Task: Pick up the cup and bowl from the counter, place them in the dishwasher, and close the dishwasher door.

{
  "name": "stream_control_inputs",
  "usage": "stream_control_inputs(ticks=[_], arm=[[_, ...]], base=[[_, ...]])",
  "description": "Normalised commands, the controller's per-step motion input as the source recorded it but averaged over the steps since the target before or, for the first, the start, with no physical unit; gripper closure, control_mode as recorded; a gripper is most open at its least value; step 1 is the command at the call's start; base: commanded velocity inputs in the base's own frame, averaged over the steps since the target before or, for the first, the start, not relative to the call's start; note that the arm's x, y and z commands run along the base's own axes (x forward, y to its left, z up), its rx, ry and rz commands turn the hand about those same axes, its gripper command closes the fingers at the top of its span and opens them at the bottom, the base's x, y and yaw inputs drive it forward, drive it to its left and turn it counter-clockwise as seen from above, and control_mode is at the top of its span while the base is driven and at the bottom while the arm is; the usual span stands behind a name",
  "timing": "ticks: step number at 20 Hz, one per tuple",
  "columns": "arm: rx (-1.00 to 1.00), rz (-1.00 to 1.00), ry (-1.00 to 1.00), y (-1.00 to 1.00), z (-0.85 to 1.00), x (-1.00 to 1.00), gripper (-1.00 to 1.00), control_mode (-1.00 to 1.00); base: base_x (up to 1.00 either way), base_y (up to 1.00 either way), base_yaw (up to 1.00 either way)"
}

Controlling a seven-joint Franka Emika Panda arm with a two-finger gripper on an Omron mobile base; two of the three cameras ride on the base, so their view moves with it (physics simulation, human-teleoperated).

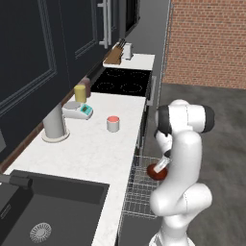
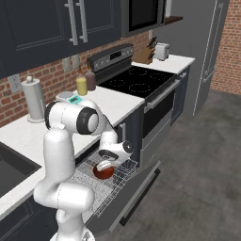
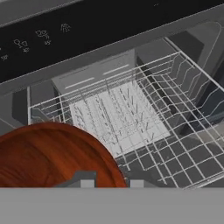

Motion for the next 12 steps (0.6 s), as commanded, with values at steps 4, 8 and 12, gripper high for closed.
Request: stream_control_inputs(ticks=[4, 8, 12], arm=[[0.0, 0.09, 0.0, 0.0, -0.27, 0.29, 1.0, -1.0], [0.0, 0.08, 0.0, 0.03, -0.26, 0.28, 1.0, -1.0], [0.0, 0.07, 0.0, 0.07, -0.29, 0.3, 1.0, -1.0]], base=[[0.0, 0.0, 0.0], [0.0, 0.0, 0.0], [0.0, 0.0, 0.0]])
